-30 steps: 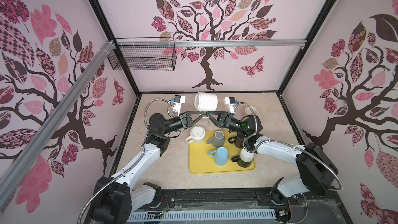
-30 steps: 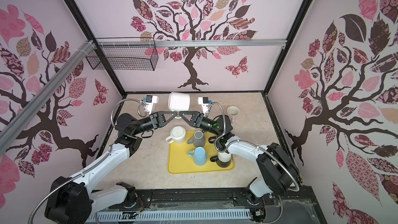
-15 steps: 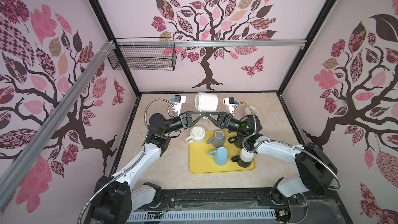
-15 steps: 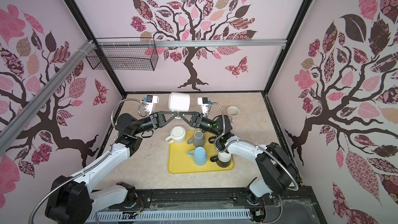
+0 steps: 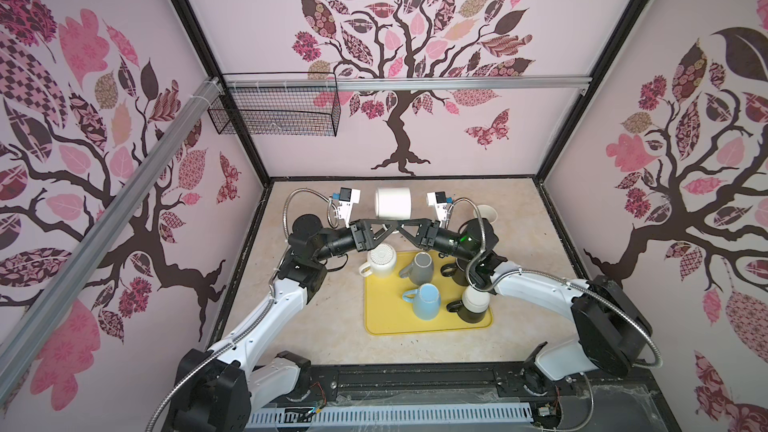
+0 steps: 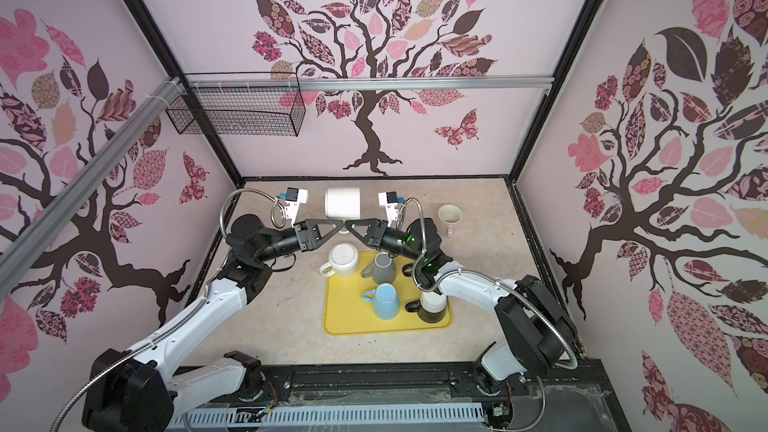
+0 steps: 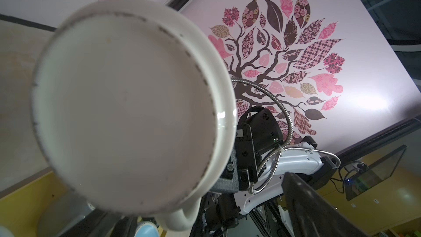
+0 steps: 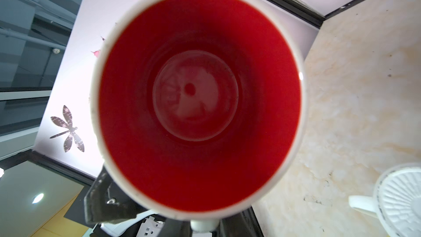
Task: Turn the mug right side up
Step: Place the mug at the top-right of the table.
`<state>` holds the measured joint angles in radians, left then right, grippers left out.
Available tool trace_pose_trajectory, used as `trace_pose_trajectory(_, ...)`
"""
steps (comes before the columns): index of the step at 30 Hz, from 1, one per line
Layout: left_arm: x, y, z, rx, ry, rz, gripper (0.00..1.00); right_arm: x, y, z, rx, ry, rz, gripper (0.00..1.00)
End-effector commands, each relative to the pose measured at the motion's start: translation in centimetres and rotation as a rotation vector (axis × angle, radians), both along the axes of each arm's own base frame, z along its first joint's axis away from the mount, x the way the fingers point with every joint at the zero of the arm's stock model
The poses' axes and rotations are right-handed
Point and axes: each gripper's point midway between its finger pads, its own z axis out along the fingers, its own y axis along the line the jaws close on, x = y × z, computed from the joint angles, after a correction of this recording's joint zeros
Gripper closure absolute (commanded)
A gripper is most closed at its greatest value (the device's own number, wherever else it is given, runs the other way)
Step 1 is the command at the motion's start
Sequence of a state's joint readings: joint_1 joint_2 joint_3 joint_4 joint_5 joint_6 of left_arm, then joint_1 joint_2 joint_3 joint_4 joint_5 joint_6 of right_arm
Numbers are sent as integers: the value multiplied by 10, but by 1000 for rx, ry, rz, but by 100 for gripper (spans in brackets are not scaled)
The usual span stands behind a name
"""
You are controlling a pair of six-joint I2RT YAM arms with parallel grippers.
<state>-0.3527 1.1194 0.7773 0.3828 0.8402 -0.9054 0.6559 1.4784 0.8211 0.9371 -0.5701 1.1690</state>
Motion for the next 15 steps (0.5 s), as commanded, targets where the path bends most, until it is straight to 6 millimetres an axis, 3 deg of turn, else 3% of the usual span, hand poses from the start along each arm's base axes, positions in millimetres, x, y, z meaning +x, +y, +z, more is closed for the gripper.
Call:
trace_pose_trajectory(1, 11, 16, 4, 149, -44, 143, 2, -1, -22, 71, 53, -167, -61, 100)
trace_pose_trajectory(8, 36, 55, -12, 278, 63, 409, 2, 37, -57, 53, -211, -172, -258, 100)
trace_pose_trajectory(11, 38, 46, -21, 330, 131, 331, 2, 54, -75, 41, -415, -195, -389, 100)
trace_pose_trajectory(15, 31, 39, -22, 399, 81, 235, 2, 76, -100, 29, -645, -222, -534, 100)
